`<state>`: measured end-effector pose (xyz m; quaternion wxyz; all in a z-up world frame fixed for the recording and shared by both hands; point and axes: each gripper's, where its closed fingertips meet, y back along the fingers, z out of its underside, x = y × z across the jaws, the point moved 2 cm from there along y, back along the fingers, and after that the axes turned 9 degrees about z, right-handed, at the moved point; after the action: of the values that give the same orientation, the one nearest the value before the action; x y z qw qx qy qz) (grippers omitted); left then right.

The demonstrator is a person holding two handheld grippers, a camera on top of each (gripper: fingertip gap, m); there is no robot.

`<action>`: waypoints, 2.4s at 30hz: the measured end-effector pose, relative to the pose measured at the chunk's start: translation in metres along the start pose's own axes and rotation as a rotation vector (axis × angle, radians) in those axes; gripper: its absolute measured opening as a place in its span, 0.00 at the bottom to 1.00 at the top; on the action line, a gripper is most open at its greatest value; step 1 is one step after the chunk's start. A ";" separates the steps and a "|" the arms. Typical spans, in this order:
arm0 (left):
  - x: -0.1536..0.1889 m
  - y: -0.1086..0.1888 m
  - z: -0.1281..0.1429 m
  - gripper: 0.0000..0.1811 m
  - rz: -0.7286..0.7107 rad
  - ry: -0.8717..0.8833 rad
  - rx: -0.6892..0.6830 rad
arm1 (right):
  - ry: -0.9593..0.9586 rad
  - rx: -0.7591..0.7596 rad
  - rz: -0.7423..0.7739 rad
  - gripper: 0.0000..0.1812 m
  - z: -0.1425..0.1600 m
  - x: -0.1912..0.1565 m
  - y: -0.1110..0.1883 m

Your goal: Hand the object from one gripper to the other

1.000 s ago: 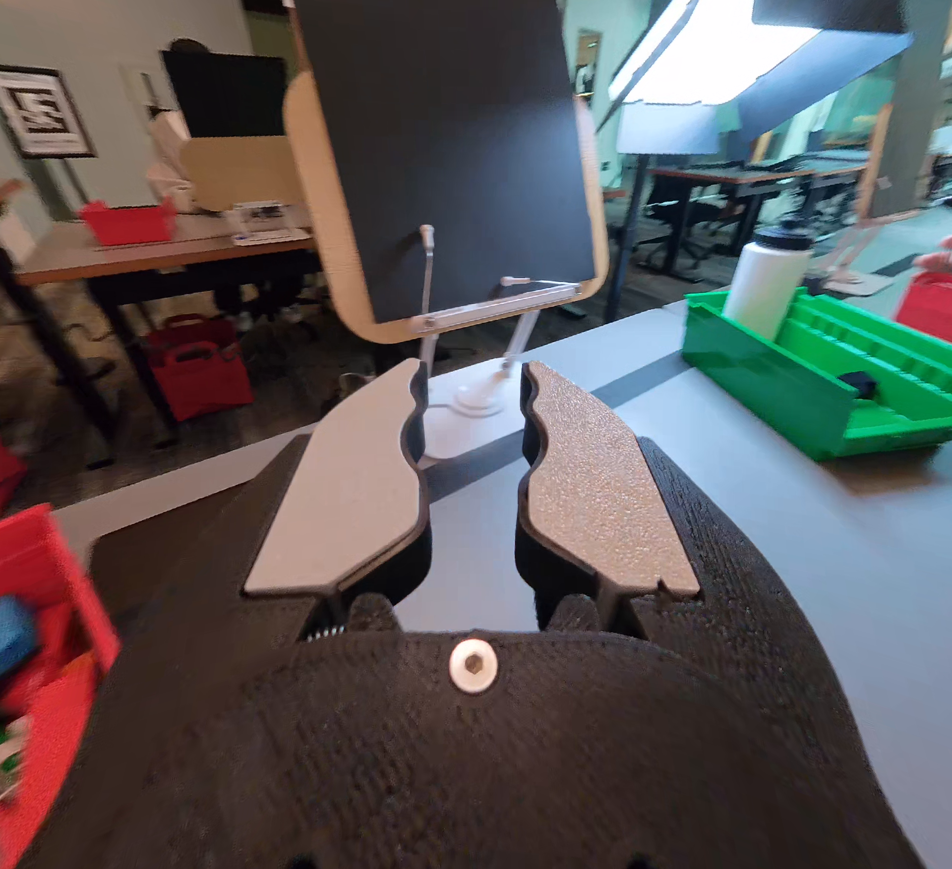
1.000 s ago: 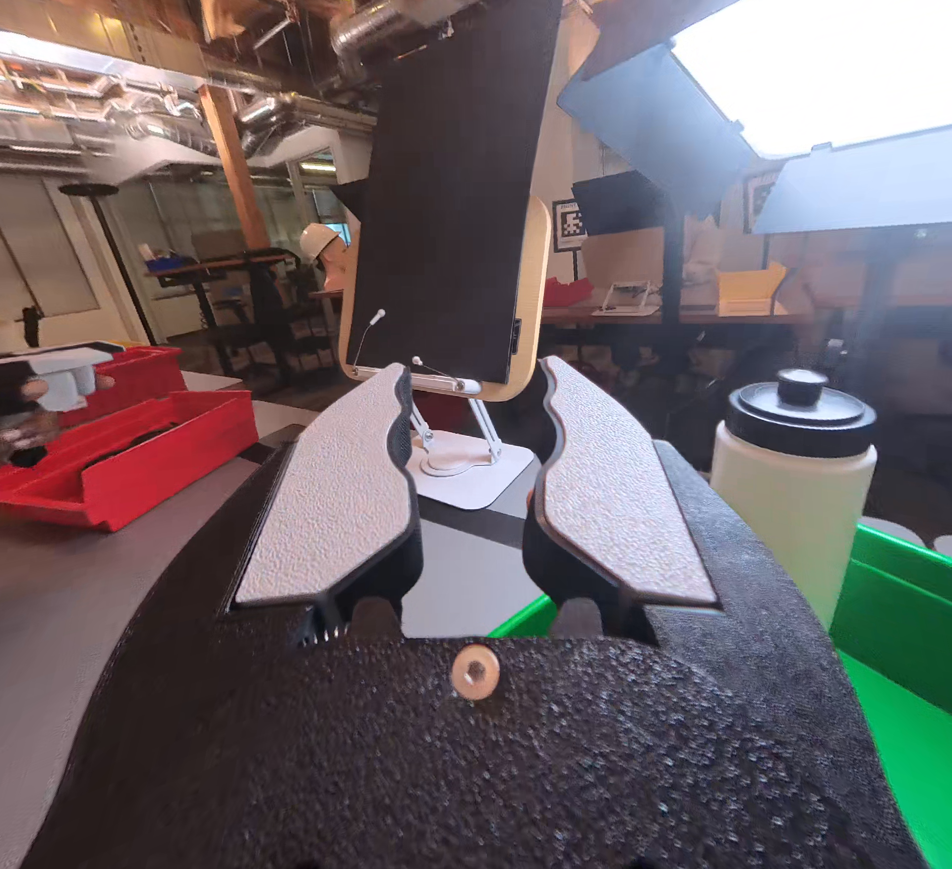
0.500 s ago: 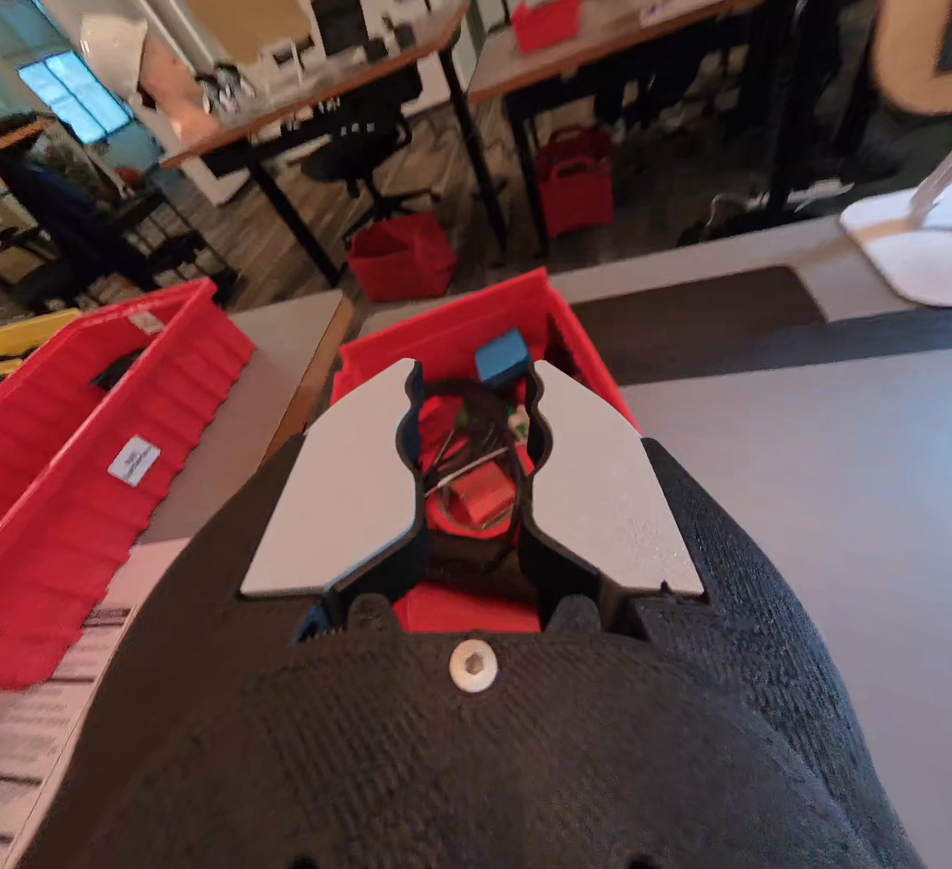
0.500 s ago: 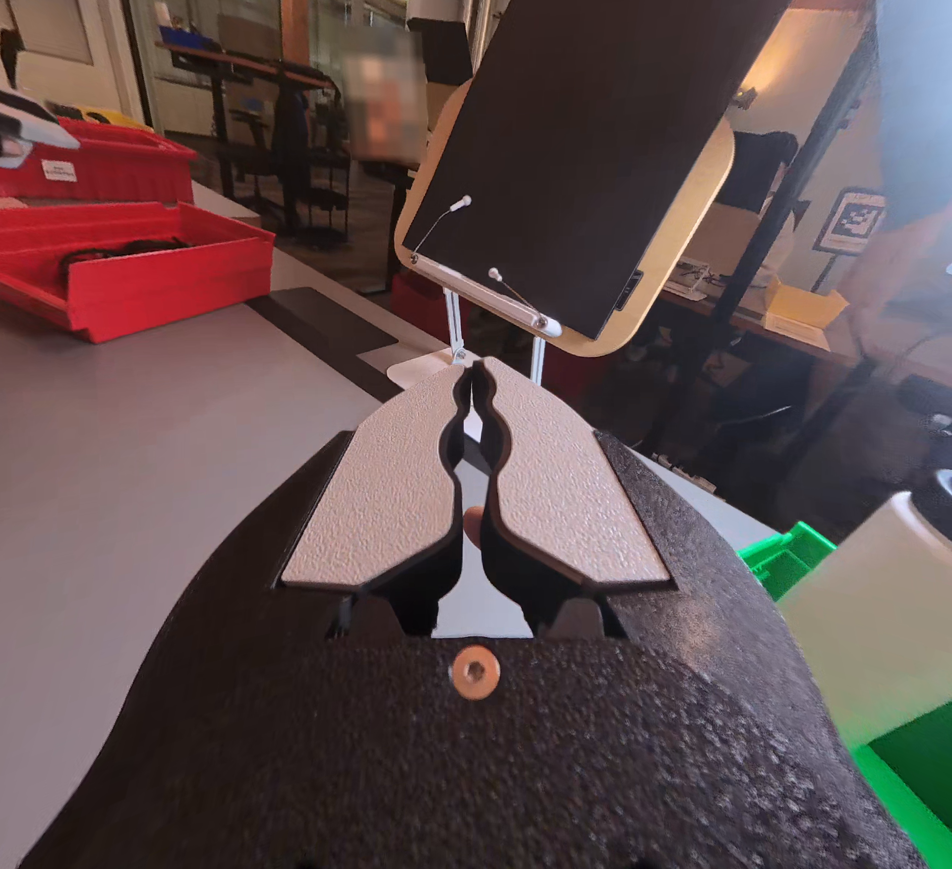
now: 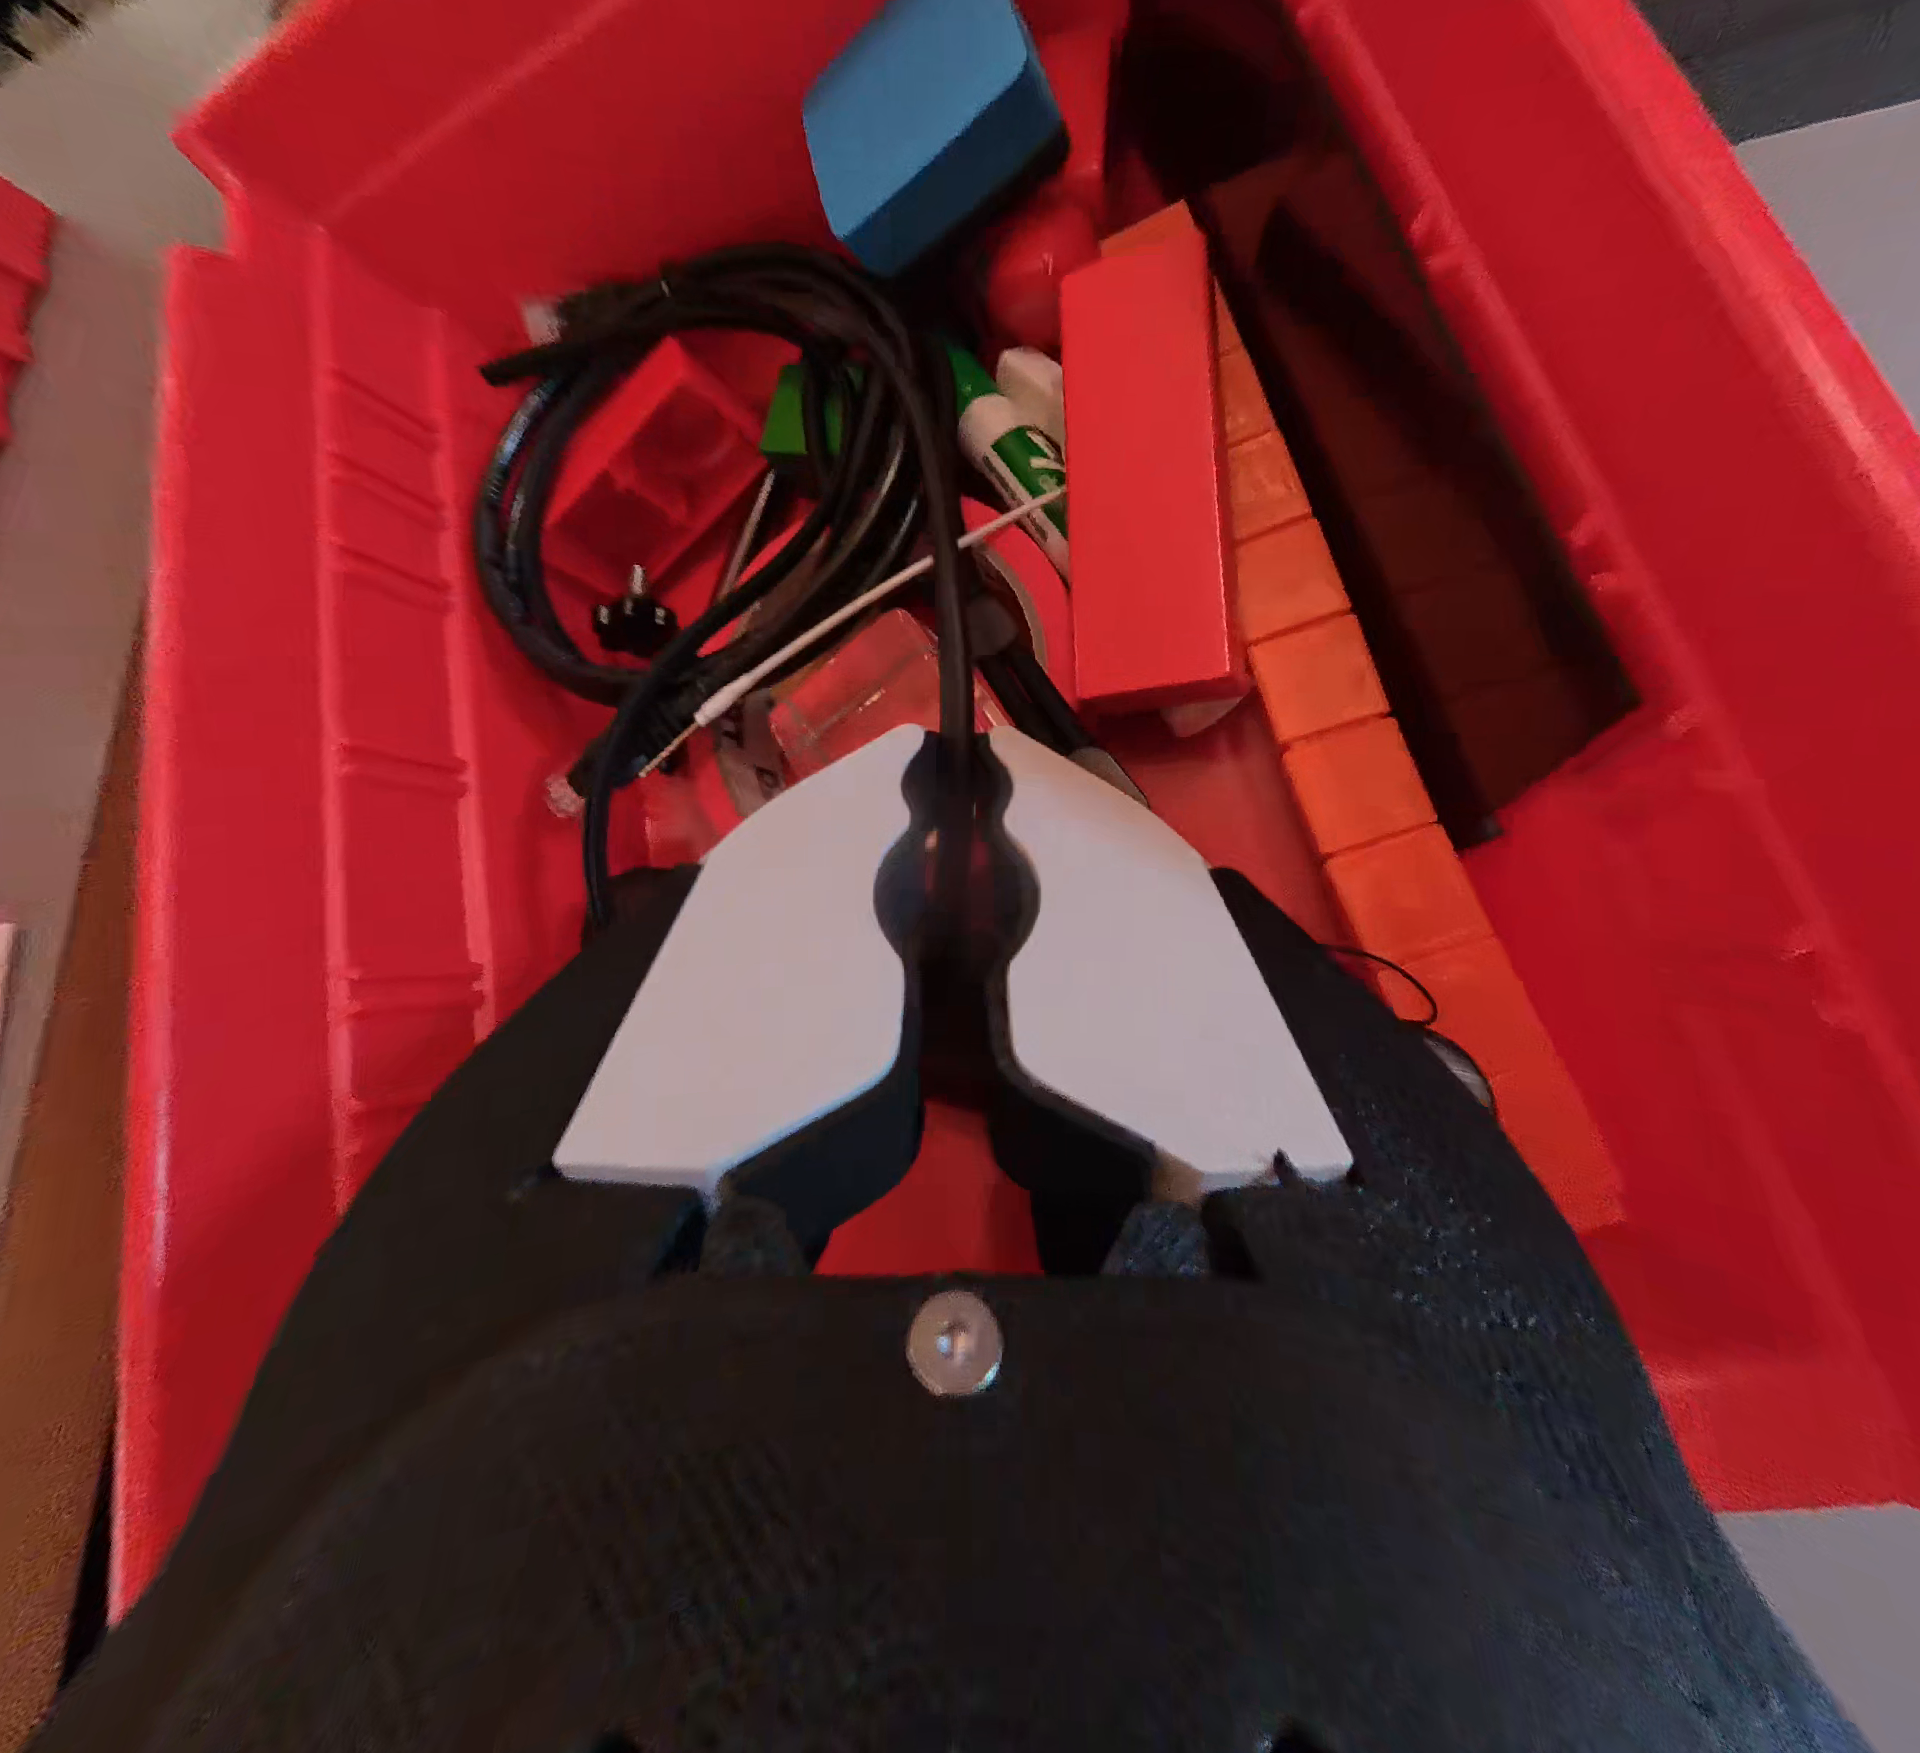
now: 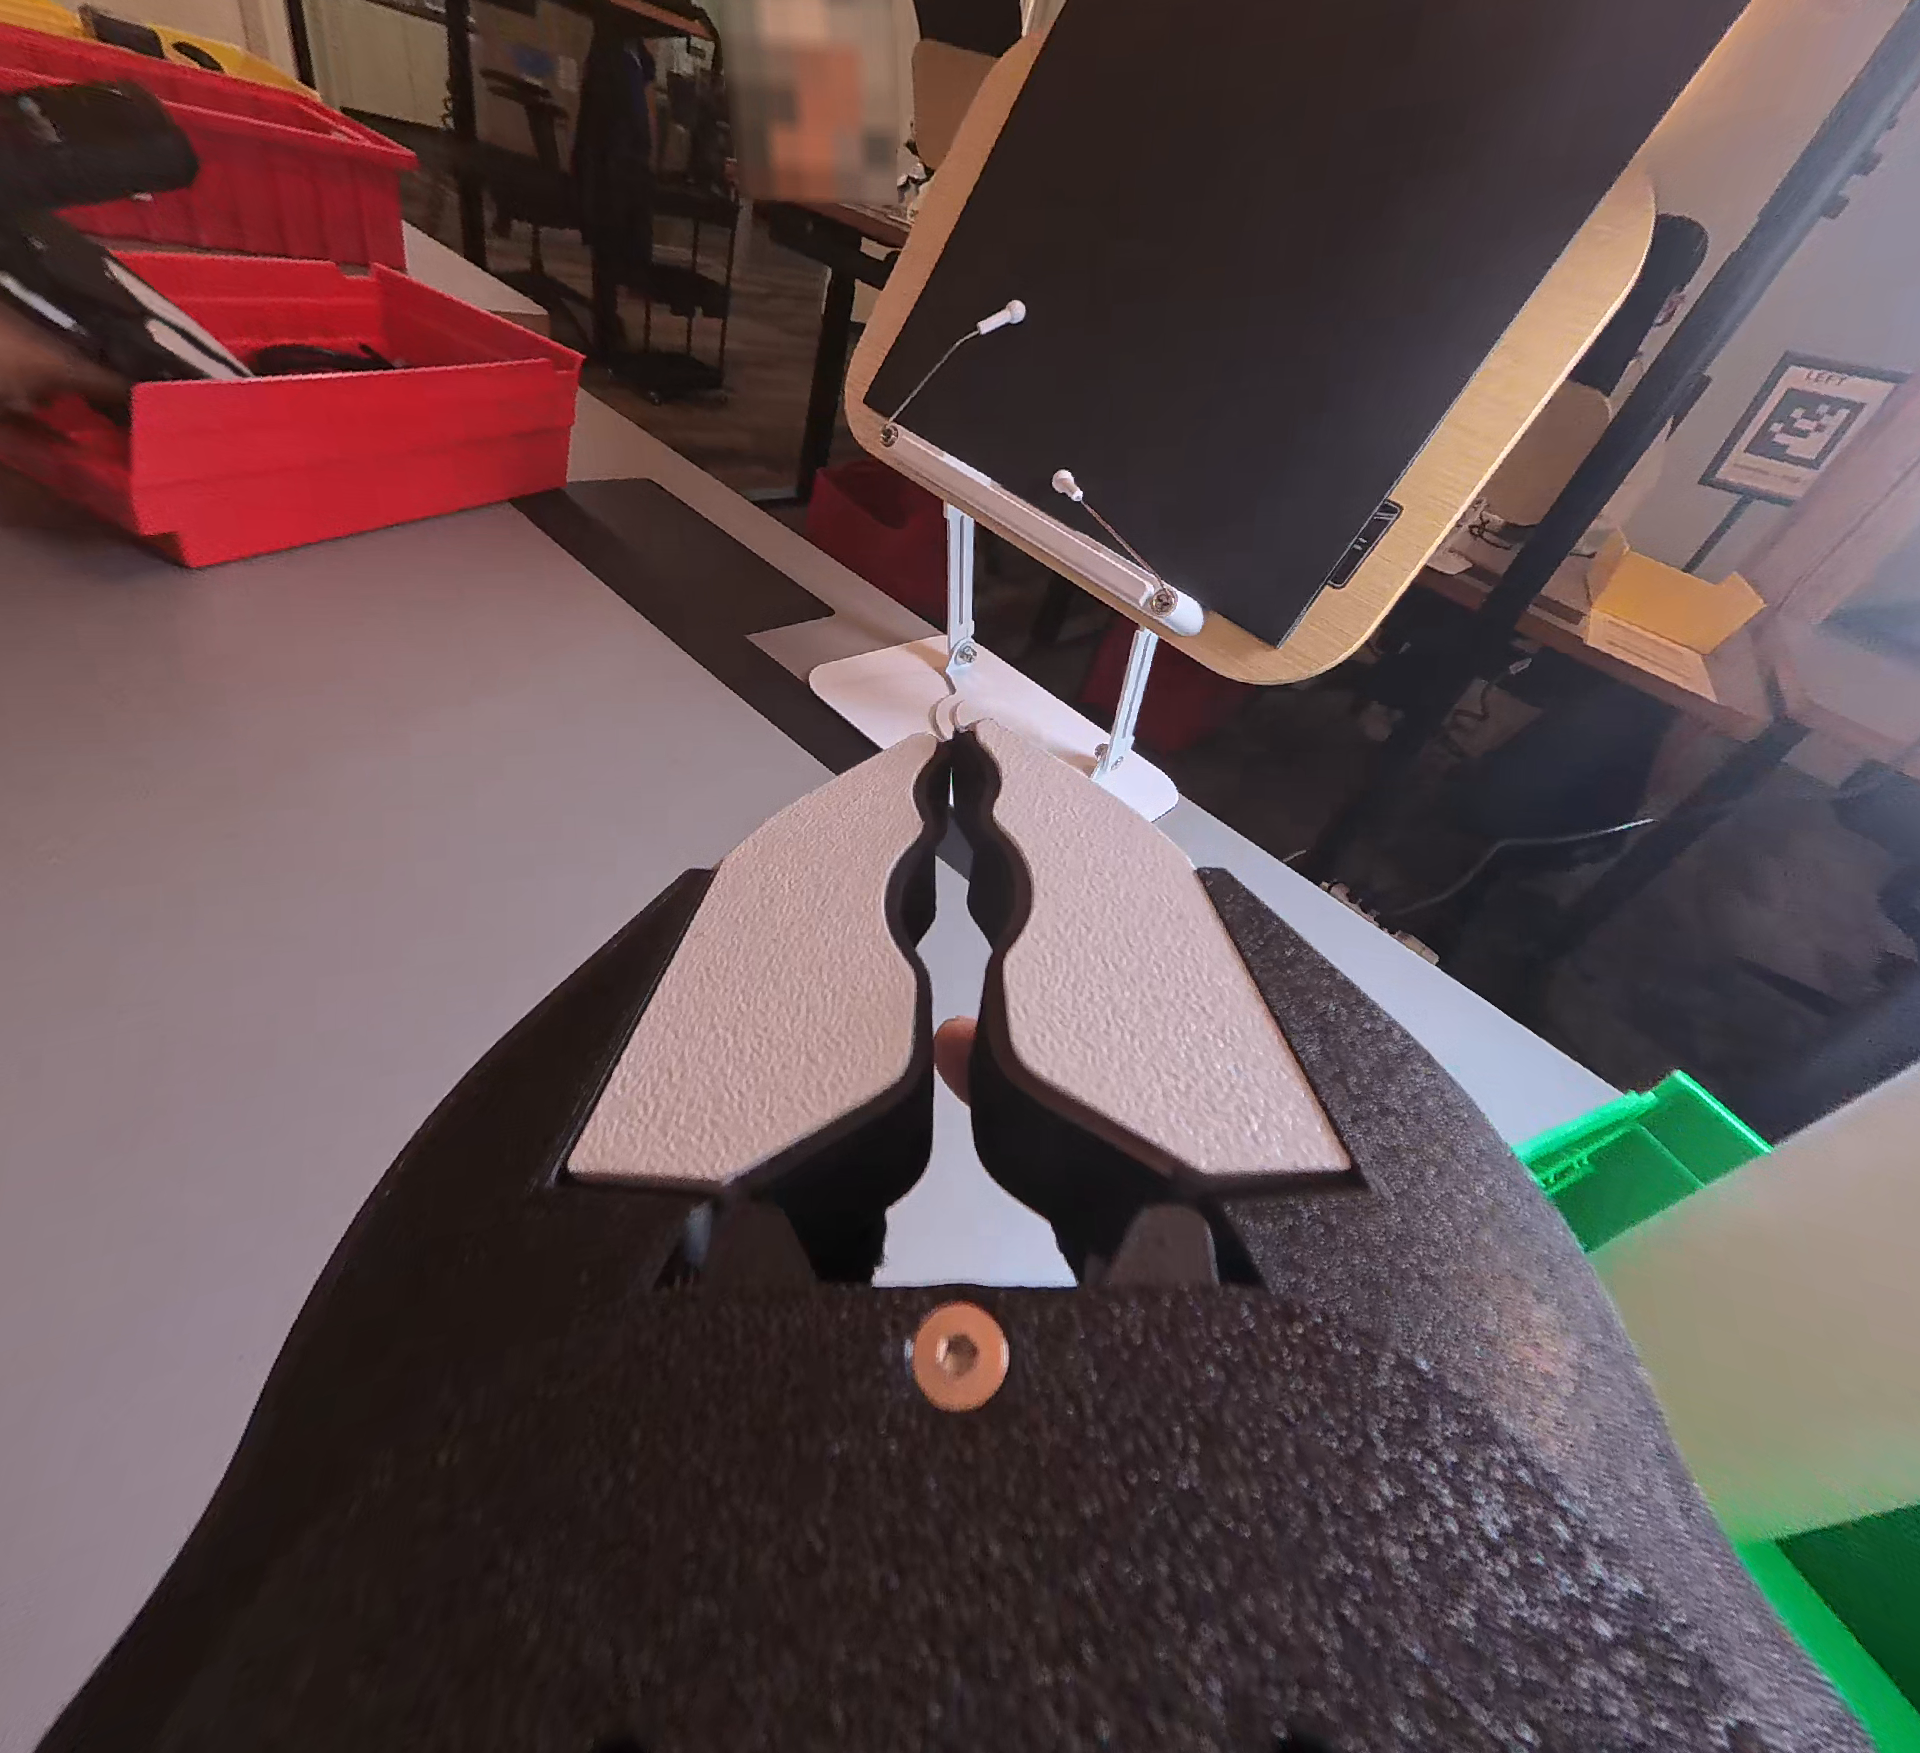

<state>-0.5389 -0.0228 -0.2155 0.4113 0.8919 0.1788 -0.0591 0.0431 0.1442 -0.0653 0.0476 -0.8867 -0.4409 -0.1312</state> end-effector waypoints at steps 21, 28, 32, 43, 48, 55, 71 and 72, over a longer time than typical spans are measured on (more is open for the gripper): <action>0.052 0.250 -0.137 0.03 0.074 -0.107 0.840 | 0.040 0.012 -0.049 0.00 -0.010 -0.023 -0.001; 0.113 0.320 -0.148 0.03 0.432 -0.179 1.063 | 0.043 0.045 -0.104 0.02 -0.023 -0.041 0.002; 0.163 0.352 -0.148 0.03 0.638 -0.278 1.137 | 0.036 0.098 -0.187 0.04 -0.041 -0.064 0.008; 0.312 0.373 -0.141 0.03 1.289 -0.286 1.167 | -0.075 -0.101 -0.737 0.46 -0.033 -0.208 0.018; 0.327 0.353 -0.143 0.04 1.293 -0.264 1.139 | 0.048 -0.073 -0.765 0.03 -0.026 -0.228 0.023; 0.301 0.317 -0.147 0.04 1.333 -0.244 0.984 | 0.011 -0.052 -0.500 0.03 -0.041 -0.152 0.011; 0.398 0.275 -0.107 0.30 1.640 -0.229 0.519 | 0.885 0.194 0.165 0.02 -0.043 -0.114 0.001; 0.407 0.272 -0.102 0.32 1.682 -0.209 0.472 | 0.912 0.213 0.187 0.02 -0.044 -0.116 0.002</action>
<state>-0.0647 0.0020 -0.0574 0.1376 0.7798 -0.5928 0.1468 -0.0308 0.0452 -0.0546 0.3381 -0.7648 -0.3044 -0.4561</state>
